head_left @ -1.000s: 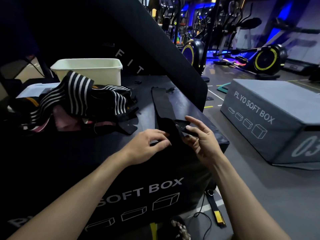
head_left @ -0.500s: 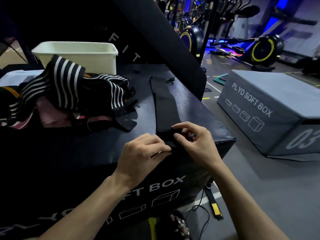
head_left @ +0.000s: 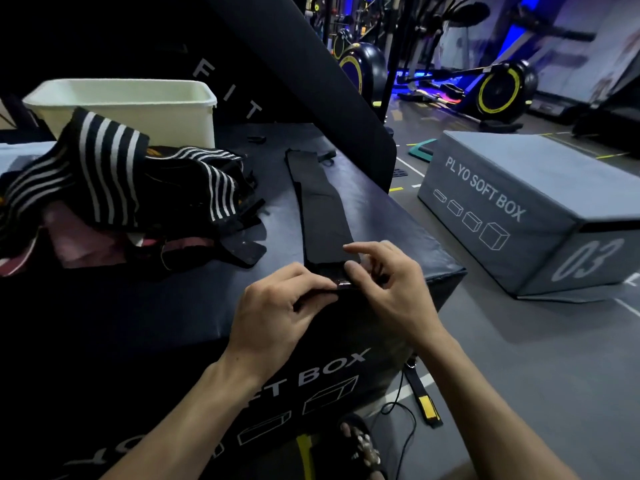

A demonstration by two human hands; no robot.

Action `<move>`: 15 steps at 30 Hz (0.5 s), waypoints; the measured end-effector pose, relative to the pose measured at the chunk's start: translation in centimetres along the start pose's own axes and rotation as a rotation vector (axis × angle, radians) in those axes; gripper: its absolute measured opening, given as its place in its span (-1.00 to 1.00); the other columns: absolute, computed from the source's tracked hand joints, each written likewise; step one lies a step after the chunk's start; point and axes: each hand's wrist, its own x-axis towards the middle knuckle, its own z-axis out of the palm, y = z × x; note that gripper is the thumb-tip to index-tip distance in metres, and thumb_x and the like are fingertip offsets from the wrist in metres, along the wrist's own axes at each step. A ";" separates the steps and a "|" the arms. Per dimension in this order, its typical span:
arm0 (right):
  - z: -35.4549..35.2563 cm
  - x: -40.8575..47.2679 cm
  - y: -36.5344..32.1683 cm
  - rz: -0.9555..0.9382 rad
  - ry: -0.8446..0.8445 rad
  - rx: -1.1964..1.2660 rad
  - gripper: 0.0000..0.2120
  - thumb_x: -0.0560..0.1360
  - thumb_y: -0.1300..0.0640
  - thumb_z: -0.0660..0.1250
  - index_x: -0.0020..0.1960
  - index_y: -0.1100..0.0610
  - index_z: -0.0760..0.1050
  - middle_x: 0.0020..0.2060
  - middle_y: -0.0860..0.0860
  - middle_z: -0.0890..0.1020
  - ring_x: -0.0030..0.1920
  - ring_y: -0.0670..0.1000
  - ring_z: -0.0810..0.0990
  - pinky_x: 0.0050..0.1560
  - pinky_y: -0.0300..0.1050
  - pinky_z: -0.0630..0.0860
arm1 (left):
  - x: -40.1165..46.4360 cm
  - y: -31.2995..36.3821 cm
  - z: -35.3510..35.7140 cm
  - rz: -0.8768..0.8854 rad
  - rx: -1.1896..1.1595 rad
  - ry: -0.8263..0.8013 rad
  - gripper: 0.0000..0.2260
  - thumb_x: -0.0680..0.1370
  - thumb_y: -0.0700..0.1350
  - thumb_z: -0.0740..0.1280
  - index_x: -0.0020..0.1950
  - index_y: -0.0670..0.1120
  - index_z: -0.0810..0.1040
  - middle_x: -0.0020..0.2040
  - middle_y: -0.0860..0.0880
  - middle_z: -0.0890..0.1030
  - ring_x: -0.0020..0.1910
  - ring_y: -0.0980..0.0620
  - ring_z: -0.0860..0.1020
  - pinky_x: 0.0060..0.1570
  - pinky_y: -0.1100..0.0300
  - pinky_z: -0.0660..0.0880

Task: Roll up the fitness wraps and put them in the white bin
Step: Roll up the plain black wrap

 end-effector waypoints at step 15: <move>-0.8 -0.5 0.8 -0.247 -0.170 0.008 -0.91 0.56 0.16 0.48 0.07 0.09 0.68 -0.12 -0.15 0.67 -0.16 -0.08 0.64 -0.16 -0.22 0.54 | 1.3 0.3 -0.6 -0.158 -0.040 0.036 -0.92 0.50 -0.02 0.52 -0.07 0.00 0.72 -0.12 0.16 0.56 -0.14 0.10 0.60 -0.16 0.36 0.48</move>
